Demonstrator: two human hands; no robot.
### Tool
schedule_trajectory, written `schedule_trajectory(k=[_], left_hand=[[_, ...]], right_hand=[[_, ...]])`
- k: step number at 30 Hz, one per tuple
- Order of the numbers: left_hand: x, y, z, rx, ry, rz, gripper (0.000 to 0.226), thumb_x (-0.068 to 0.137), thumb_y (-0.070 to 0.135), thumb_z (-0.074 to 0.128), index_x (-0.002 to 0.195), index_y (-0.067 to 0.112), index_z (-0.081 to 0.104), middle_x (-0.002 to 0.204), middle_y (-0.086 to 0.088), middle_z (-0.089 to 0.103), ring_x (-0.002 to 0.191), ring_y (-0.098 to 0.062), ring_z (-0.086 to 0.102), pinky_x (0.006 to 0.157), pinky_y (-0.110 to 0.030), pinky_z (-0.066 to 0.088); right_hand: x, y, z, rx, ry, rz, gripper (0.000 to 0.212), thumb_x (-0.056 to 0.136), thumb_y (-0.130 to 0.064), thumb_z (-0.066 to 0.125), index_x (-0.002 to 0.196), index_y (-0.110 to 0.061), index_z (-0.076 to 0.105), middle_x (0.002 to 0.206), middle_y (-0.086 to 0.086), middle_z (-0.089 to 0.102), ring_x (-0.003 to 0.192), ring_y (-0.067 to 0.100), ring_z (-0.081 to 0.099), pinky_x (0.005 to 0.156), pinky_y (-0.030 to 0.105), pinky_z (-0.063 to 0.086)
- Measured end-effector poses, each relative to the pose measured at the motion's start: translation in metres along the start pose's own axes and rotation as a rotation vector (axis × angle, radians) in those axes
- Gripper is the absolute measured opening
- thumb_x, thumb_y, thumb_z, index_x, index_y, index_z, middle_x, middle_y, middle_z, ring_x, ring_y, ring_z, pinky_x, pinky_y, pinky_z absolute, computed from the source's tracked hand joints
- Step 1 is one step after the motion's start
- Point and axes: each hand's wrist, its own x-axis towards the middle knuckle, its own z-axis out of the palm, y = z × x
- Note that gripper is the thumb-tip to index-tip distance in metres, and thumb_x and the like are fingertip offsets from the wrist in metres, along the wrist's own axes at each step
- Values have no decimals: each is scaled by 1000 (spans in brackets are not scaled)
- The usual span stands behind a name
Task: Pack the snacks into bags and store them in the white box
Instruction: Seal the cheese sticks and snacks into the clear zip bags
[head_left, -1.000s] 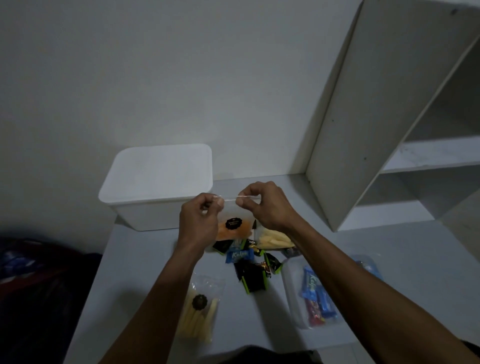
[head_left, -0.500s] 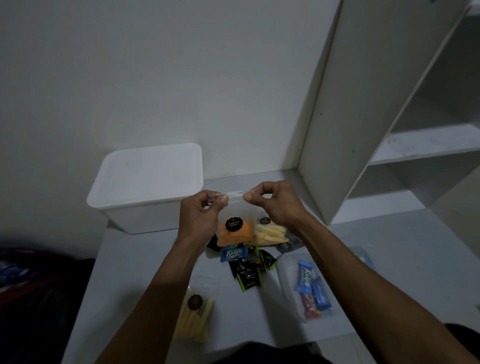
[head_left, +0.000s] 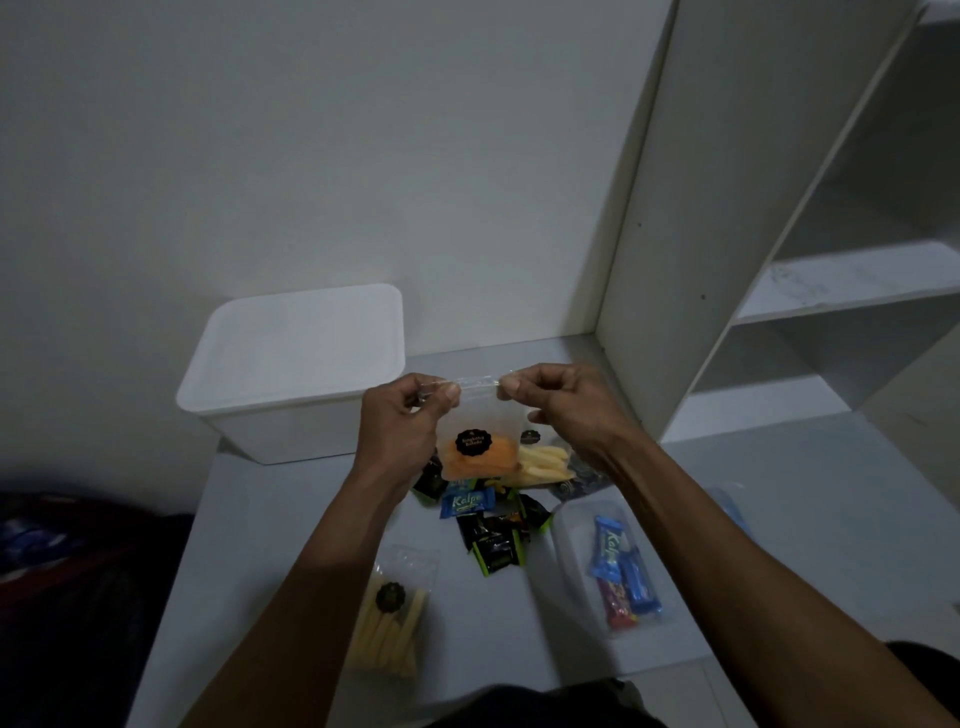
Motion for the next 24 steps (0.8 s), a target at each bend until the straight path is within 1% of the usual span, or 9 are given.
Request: schedule_trajectory(k=[2,7,9,12,16,18,20,22,24], left_hand=[[0,-2,1,7,-18,-9,11,85,12,73,76,18,72,76,-2,73,70,-4,66,66,-13,51],[-3,1,2,-77,5,-38,6,86,14,72,88,9,74,78,0,73,67,2,65,61,-10,47],[-3,1,0,-75,21,-26,8,87,13,71,90,6,73,78,-1,72,66,3,65,61,-9,47],[-4,3,2,-26,5,11,6,87,12,72,80,12,73,75,0,73,69,-2,67,64,-12,50],[-6,3,7,-50,11,19,7,85,14,73,79,16,74,75,1,74,71,-5,67,69,-15,51],[-7,1,5,-92,35,-19,6,86,17,73,80,16,74,76,2,74,72,-3,66,68,-14,50],[-6,-2,1,-78,47,-18,8,87,18,72,79,15,74,77,2,74,75,-5,67,72,-17,50],[-5,-2,-3,-60,57,-3,10,87,17,71,78,15,73,76,1,74,74,-5,67,74,-19,51],[-3,-2,-5,-64,70,-2,11,88,16,71,76,16,73,75,2,73,72,-4,65,72,-18,51]], right_hand=[[-2,0,-2,-12,9,-7,17,84,-31,74,87,-16,78,90,-4,77,81,25,66,73,46,55],[-3,-2,-1,-6,68,-55,16,86,-28,73,86,-13,76,84,1,76,70,19,59,65,39,50],[-3,-6,-2,-44,45,-82,14,86,-26,73,85,-12,76,85,-1,75,70,8,63,65,30,53],[0,-16,5,-198,-19,-144,12,84,-30,76,84,-18,75,85,-7,74,78,-1,65,67,14,51],[7,-22,17,-401,-34,-215,13,90,-27,69,79,-22,68,58,-17,61,51,-14,55,49,13,39],[6,-21,18,-426,-26,-223,13,91,-26,67,79,-23,65,59,-17,56,48,-18,52,49,17,35],[5,-20,15,-412,-38,-227,11,90,-28,69,81,-21,68,66,-16,60,52,-14,56,53,17,38],[4,-19,10,-372,-49,-189,12,87,-33,72,84,-21,72,78,-12,69,66,-6,61,60,18,44],[3,-17,1,-361,-25,-157,15,84,-35,74,84,-20,75,86,-8,73,75,-2,63,60,13,46]])
